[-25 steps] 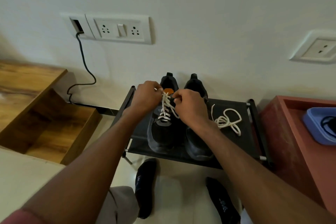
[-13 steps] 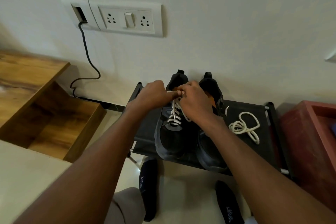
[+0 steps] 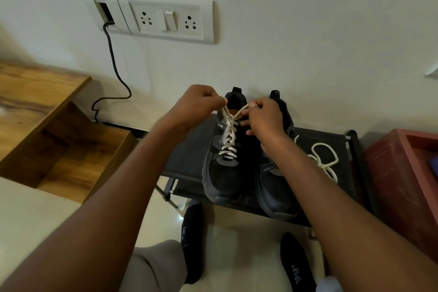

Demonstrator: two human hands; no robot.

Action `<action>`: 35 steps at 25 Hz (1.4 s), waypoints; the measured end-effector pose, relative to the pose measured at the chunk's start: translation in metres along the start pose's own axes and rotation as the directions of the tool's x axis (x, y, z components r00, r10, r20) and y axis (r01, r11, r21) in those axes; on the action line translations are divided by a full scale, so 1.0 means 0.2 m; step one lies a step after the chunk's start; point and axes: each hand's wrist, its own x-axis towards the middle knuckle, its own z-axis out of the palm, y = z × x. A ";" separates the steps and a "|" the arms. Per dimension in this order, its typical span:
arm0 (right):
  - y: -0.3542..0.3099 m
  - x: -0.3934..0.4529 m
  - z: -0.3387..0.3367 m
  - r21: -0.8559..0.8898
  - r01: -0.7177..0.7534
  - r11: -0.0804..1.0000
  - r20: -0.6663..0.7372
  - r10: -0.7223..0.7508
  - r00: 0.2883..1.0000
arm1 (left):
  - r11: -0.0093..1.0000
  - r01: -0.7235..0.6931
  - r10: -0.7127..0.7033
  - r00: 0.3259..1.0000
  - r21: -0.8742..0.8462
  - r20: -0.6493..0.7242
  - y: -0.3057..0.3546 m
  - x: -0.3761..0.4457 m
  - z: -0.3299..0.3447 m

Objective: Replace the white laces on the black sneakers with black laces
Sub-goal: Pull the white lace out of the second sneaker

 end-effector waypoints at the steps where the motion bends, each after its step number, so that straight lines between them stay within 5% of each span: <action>1: -0.03 0.00 -0.03 0.204 -0.073 0.976 -0.005 0.076 0.997 | 0.981 0.029 -0.036 0.999 -0.192 -0.032 0.00 0.00 0.00; 4: -0.12 0.01 -0.16 0.773 -0.194 0.604 0.043 0.255 0.966 | 0.703 0.149 -0.236 0.971 -0.696 -0.031 0.03 0.01 -0.04; 6: -0.12 0.04 -0.23 0.925 -0.129 0.359 0.019 0.294 0.956 | 0.722 0.132 -0.301 0.944 -0.680 -0.137 0.02 0.03 -0.04; 7: -0.11 0.05 -0.26 0.918 -0.080 0.389 -0.042 0.296 0.954 | 0.843 0.109 -0.265 0.936 -0.526 -0.232 0.00 0.04 -0.03; 8: -0.10 0.05 -0.28 0.840 -0.025 0.541 -0.139 0.260 0.955 | 0.954 0.078 -0.168 0.938 -0.288 -0.304 -0.03 0.05 -0.01; 10: -0.08 0.03 -0.29 0.313 0.129 0.941 -0.267 -0.043 0.963 | 0.973 0.049 0.001 0.976 0.224 -0.219 -0.07 0.06 0.03; 11: -0.06 0.01 -0.27 -0.060 0.246 0.968 -0.166 -0.252 0.953 | 0.914 0.042 -0.001 0.995 0.404 -0.101 -0.08 0.05 0.05; 12: -0.04 -0.01 -0.24 -0.359 0.357 0.862 0.038 -0.369 0.929 | 0.853 0.031 -0.038 0.999 0.522 0.002 -0.09 0.05 0.07; 14: 0.00 -0.06 -0.18 -0.606 0.480 0.634 0.330 -0.348 0.877 | 0.784 0.006 -0.082 0.992 0.621 0.094 -0.11 0.05 0.09; 18: 0.00 -0.06 -0.18 -0.566 0.412 0.714 0.271 -0.310 0.911 | 0.791 -0.002 -0.117 0.981 0.612 0.155 -0.09 0.06 0.03; 21: -0.03 -0.02 -0.25 -0.400 0.295 0.867 0.028 -0.310 0.950 | 0.630 -0.058 -0.293 0.906 0.775 0.306 -0.10 0.04 -0.03; 23: -0.03 -0.03 -0.27 -0.428 0.283 0.858 0.022 -0.304 0.953 | 0.560 -0.083 -0.384 0.856 0.824 0.346 -0.13 0.02 -0.03; 27: -0.02 -0.11 -0.27 -0.655 0.284 0.701 0.097 -0.294 0.951 | 0.657 -0.043 -0.090 0.987 0.753 0.135 -0.14 0.04 0.00; 31: -0.07 -0.09 -0.31 -0.802 0.114 0.587 -0.101 -0.321 0.942 | 0.812 -0.163 0.108 0.985 0.560 0.132 -0.10 0.07 0.07; 35: -0.04 -0.10 -0.28 -0.732 0.303 0.610 -0.114 -0.548 0.829 | 0.803 -0.218 0.138 0.973 0.554 0.182 -0.11 0.07 0.11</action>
